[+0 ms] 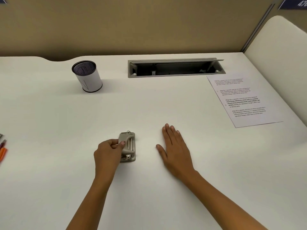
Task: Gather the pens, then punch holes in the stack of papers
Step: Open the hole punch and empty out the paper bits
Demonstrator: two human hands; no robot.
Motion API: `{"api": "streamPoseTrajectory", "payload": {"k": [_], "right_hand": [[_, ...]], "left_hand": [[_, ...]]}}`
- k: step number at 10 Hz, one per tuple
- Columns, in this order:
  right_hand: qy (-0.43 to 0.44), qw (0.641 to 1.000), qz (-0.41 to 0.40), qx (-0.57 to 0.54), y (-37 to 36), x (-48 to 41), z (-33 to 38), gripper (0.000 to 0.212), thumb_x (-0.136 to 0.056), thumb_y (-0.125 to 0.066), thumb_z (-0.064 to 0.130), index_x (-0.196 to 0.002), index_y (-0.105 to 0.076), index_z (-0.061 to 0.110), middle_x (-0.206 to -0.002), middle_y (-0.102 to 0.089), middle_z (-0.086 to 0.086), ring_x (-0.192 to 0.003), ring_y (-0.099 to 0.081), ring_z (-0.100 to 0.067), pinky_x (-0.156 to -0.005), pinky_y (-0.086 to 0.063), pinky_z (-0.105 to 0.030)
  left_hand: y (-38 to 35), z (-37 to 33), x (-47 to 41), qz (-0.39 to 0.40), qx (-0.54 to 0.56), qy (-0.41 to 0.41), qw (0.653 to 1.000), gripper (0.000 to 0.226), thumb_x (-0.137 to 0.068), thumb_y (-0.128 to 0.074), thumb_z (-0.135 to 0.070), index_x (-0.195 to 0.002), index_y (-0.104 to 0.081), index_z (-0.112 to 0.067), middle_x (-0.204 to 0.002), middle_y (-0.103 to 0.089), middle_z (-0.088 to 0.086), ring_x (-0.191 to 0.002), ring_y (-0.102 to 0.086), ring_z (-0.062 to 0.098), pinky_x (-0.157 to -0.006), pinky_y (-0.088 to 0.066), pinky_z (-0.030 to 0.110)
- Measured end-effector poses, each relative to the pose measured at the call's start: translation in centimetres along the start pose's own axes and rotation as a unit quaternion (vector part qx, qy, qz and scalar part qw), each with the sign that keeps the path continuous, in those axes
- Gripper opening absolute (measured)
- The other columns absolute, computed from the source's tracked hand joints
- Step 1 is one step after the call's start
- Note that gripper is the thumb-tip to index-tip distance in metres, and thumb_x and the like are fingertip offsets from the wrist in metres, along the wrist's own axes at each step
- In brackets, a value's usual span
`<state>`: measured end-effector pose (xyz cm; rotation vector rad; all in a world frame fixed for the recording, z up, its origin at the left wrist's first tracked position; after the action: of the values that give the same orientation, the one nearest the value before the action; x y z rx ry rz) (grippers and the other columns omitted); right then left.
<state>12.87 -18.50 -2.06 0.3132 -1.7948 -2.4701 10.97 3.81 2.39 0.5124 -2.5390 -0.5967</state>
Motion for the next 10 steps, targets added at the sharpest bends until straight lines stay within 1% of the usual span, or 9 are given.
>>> {"api": "streamPoseTrajectory", "payload": {"k": [1, 2, 3, 4, 5, 6, 8, 9, 10], "right_hand": [[-0.002, 1.000, 0.000, -0.001, 0.0, 0.0, 0.0, 0.064, -0.100, -0.028, 0.046, -0.153, -0.017, 0.013, -0.162, -0.012, -0.001, -0.150, -0.006, -0.013, -0.122, -0.003, -0.029], [-0.001, 1.000, 0.002, 0.005, 0.0, 0.0, 0.0, 0.064, -0.100, -0.028, 0.046, -0.153, -0.017, 0.013, -0.162, -0.012, -0.001, -0.150, -0.006, -0.013, -0.122, -0.003, -0.029], [-0.001, 1.000, 0.001, 0.005, 0.0, 0.0, 0.0, 0.064, -0.100, -0.028, 0.046, -0.153, -0.017, 0.013, -0.162, -0.012, -0.001, -0.150, -0.006, -0.013, -0.122, -0.003, -0.029], [-0.002, 1.000, 0.000, 0.004, 0.0, 0.0, -0.1, 0.064, -0.100, -0.028, 0.046, -0.153, -0.017, 0.013, -0.162, -0.013, 0.000, -0.150, -0.006, -0.012, -0.122, -0.004, -0.029], [-0.004, 1.000, 0.001, 0.001, -0.1, 0.0, -0.1, 0.064, -0.100, -0.028, 0.046, -0.153, -0.017, 0.013, -0.162, -0.012, 0.001, -0.150, -0.005, -0.011, -0.122, -0.005, -0.029], [-0.005, 1.000, 0.001, -0.003, -0.2, 0.0, -0.2, 0.063, -0.100, -0.030, 0.046, -0.153, -0.017, 0.014, -0.162, -0.012, 0.001, -0.150, -0.005, -0.010, -0.122, -0.006, -0.030], [-0.005, 1.000, 0.002, -0.002, -0.3, 0.0, -0.3, 0.063, -0.100, -0.031, 0.045, -0.153, -0.018, 0.013, -0.162, -0.013, 0.001, -0.150, -0.006, -0.011, -0.123, -0.007, -0.031], [-0.006, 1.000, 0.001, 0.001, -0.3, 0.0, -0.3, 0.063, -0.100, -0.031, 0.046, -0.152, -0.018, 0.013, -0.162, -0.014, 0.000, -0.150, -0.007, -0.012, -0.123, -0.008, -0.032], [-0.006, 1.000, 0.005, 0.001, -0.3, -0.1, -0.3, 0.064, -0.100, -0.029, 0.046, -0.153, -0.017, 0.013, -0.162, -0.013, 0.000, -0.150, -0.006, -0.012, -0.123, -0.007, -0.031]], "left_hand": [[0.0, 0.3, -0.4, 0.013, 0.029, 0.014, 0.999, 0.017, -0.086, -0.067, -0.021, -0.099, -0.069, -0.010, -0.072, -0.067, -0.007, -0.065, -0.067, 0.014, -0.057, -0.043, 0.020], [0.2, 0.8, -0.5, 0.021, 0.076, 0.029, 0.996, 0.013, -0.085, -0.068, -0.018, -0.096, -0.070, -0.011, -0.074, -0.070, -0.001, -0.063, -0.069, 0.018, -0.073, -0.055, 0.032], [0.7, 1.2, -0.3, 0.020, 0.109, 0.037, 0.993, 0.006, -0.085, -0.068, -0.017, -0.091, -0.069, -0.016, -0.076, -0.072, 0.002, -0.066, -0.070, 0.021, -0.085, -0.056, 0.042], [2.3, 1.8, -0.1, -0.017, 0.107, 0.028, 0.994, 0.006, -0.084, -0.069, -0.019, -0.085, -0.067, -0.024, -0.079, -0.073, 0.001, -0.071, -0.071, 0.023, -0.087, -0.055, 0.045], [3.8, 2.2, 0.0, -0.044, 0.095, 0.026, 0.994, 0.007, -0.083, -0.070, -0.020, -0.085, -0.066, -0.026, -0.079, -0.072, 0.000, -0.073, -0.071, 0.024, -0.087, -0.054, 0.044], [5.5, 3.2, -0.3, -0.074, 0.068, 0.038, 0.994, 0.010, -0.084, -0.069, -0.022, -0.094, -0.068, -0.020, -0.084, -0.073, 0.005, -0.079, -0.070, 0.028, -0.084, -0.053, 0.040], [6.6, 4.3, -0.5, -0.099, 0.019, 0.043, 0.994, 0.021, -0.087, -0.066, -0.023, -0.105, -0.069, -0.013, -0.081, -0.068, 0.002, -0.085, -0.068, 0.031, -0.073, -0.042, 0.031], [6.6, 4.4, -0.4, -0.101, 0.014, 0.038, 0.994, 0.020, -0.087, -0.065, -0.023, -0.104, -0.069, -0.013, -0.080, -0.068, 0.001, -0.085, -0.068, 0.031, -0.072, -0.042, 0.031], [6.6, 4.2, -0.7, -0.090, -0.009, 0.026, 0.996, 0.020, -0.088, -0.064, -0.022, -0.104, -0.068, -0.011, -0.089, -0.071, 0.007, -0.073, -0.068, 0.025, -0.062, -0.041, 0.025]]}}
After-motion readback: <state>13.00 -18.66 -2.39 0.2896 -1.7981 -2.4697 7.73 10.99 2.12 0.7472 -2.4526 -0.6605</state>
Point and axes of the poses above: each hand's wrist, its own x-axis away from the middle knuckle, its own y-axis out of the back of the hand, z = x × y, the point moved 6 cm from there along -x, towards the middle knuckle
